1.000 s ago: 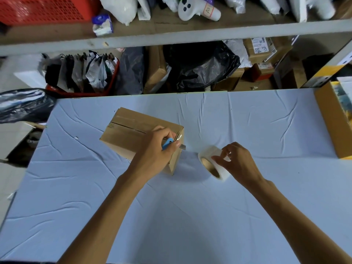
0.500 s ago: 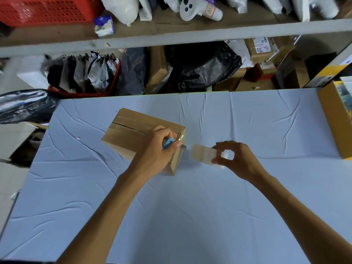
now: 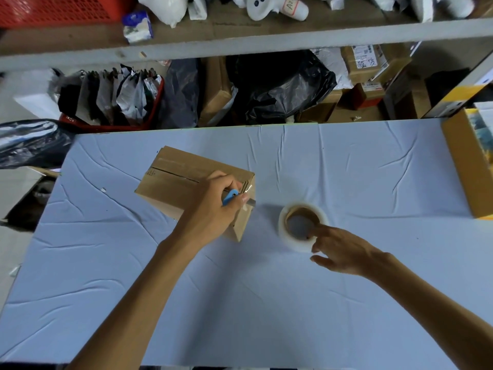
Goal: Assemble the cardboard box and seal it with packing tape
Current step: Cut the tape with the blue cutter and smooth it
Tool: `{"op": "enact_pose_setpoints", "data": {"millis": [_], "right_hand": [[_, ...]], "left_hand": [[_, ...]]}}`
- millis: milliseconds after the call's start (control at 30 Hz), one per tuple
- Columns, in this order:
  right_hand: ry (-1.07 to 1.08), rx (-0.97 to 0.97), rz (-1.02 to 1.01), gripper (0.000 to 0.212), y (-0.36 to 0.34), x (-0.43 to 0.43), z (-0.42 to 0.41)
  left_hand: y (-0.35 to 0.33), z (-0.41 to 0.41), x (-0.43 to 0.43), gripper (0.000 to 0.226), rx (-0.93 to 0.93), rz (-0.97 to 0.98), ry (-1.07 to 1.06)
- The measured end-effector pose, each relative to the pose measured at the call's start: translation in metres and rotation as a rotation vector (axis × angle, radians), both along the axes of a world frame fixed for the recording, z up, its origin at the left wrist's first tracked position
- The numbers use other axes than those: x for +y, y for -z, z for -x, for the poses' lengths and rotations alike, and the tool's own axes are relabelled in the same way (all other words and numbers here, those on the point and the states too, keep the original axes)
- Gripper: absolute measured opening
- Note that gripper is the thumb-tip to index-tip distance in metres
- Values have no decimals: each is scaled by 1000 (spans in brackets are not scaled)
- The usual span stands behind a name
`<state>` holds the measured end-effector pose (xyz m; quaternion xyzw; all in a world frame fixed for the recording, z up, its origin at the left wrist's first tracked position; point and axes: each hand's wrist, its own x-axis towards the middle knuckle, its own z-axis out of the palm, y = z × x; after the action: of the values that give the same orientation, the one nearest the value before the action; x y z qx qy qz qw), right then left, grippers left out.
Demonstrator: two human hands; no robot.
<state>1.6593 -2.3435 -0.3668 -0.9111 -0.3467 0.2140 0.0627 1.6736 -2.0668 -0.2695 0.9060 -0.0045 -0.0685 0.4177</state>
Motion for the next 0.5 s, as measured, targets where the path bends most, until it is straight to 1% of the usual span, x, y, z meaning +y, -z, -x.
{"op": "enact_pose_setpoints", "data": {"millis": [67,133,167,233,367,400,467,500], "right_hand": [[-68,1,27,30,2,0,7],[-78,-45,7,18,6,1,8],[-69,-76,-11,17,8,1,8],[-63,-93,-1,22,13,1,7],[-81,-110,-38,17,6,6,8],[-46,-71,-48,16,3,8,8],[41,58,-30,30,6,7,6],[103,142,-39,34,7,6,5]], "left_hand": [[0,-1,-1,16,-3,-2,5],[-1,-1,-1,16,-3,-3,6],[-1,-1,-1,16,-3,-3,4],[-1,0,0,17,-2,-4,4],[0,0,1,15,-2,-13,5],[-1,0,1,16,-4,-13,6],[-1,0,1,19,-13,-13,10],[-1,0,1,21,-18,-12,9]]}}
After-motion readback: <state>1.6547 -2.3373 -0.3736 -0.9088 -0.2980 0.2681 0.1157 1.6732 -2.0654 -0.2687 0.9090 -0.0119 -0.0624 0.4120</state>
